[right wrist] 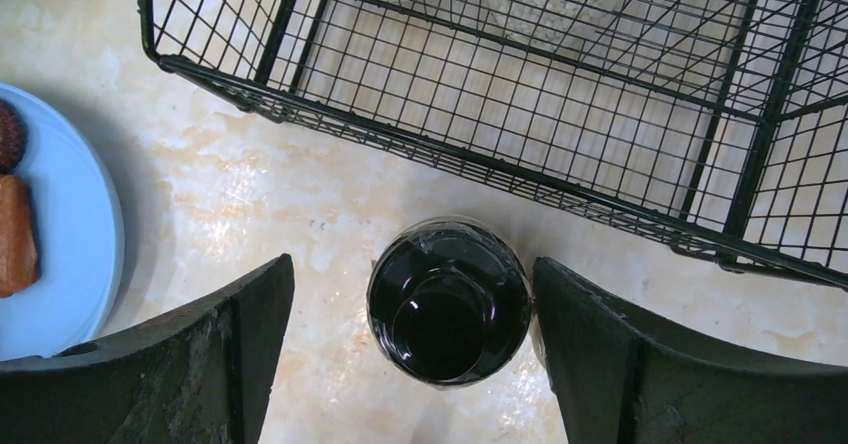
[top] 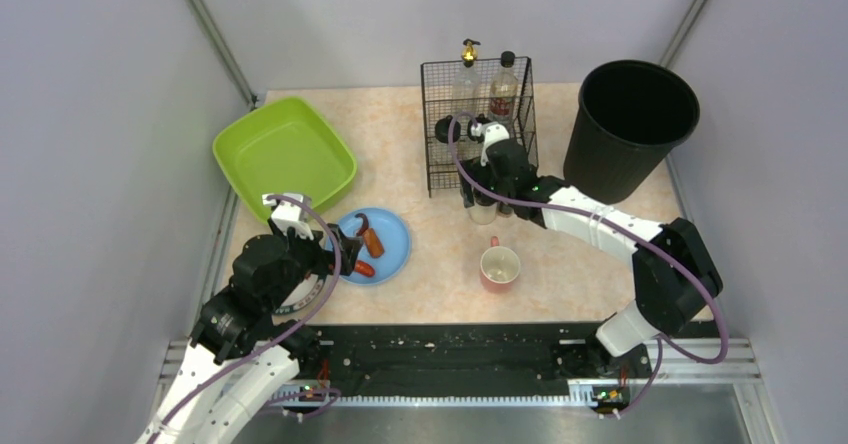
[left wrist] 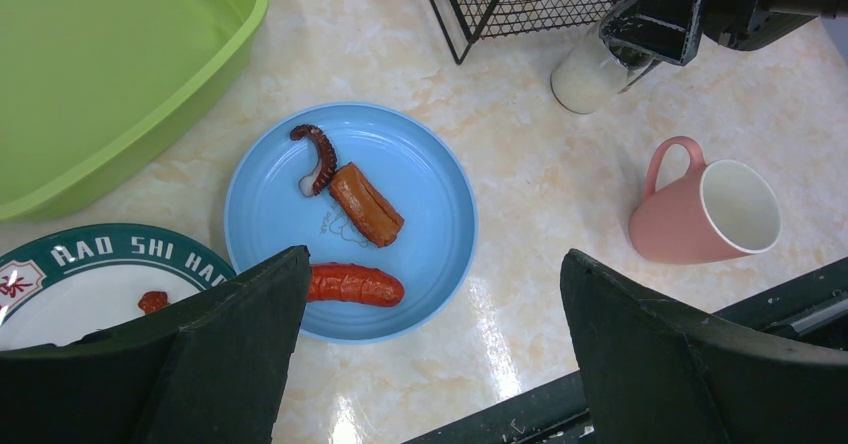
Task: Clear the kitchen counter
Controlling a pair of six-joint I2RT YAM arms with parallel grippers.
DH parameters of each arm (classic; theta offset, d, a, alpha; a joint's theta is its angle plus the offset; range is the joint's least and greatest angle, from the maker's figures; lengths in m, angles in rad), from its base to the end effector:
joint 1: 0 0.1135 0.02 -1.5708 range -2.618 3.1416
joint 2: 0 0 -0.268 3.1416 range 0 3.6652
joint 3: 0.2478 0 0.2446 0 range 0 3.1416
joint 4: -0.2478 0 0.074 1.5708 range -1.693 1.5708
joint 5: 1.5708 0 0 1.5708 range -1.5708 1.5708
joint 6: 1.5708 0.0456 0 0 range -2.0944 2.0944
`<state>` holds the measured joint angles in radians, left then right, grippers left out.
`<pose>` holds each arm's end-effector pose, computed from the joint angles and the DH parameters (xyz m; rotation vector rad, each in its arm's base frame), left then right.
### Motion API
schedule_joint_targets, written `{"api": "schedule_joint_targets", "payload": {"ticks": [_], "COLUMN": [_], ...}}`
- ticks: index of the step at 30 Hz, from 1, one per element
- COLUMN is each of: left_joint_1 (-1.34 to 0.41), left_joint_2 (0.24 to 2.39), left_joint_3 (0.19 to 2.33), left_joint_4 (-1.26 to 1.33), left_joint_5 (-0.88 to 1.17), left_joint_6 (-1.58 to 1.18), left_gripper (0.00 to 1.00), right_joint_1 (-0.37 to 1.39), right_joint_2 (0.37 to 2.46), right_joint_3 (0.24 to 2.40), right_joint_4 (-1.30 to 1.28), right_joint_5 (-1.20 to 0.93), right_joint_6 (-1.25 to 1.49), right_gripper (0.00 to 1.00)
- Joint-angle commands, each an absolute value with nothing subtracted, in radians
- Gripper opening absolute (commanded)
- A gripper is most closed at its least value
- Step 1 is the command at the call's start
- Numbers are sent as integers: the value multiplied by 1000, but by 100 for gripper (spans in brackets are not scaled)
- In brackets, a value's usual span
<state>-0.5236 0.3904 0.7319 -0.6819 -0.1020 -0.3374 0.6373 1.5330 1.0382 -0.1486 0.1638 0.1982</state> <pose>0.0786 -0.0400 0.3116 0.1106 1.9359 -0.4816 0.2795 0.1977 0.2501 -0.3940 2.1835 0.2834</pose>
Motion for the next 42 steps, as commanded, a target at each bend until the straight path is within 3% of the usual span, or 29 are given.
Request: {"api": "schedule_joint_targets", "payload": {"ticks": [1, 20, 42], "left_joint_1": [-523, -523, -523], "left_joint_2": [387, 393, 383], "left_joint_3": [732, 732, 730], "left_joint_4": [-649, -647, -647], "left_joint_5": [-99, -92, -91], "left_joint_6": [-328, -327, -327], "left_gripper": [99, 99, 99], "right_joint_1": [637, 665, 690], "right_joint_2": [1541, 1566, 1593], "right_joint_3": [1033, 1034, 996], "right_joint_4": [-116, -170, -161], "right_joint_5": [138, 56, 105], "right_joint_6": [199, 206, 218], "right_gripper": [86, 79, 80]}}
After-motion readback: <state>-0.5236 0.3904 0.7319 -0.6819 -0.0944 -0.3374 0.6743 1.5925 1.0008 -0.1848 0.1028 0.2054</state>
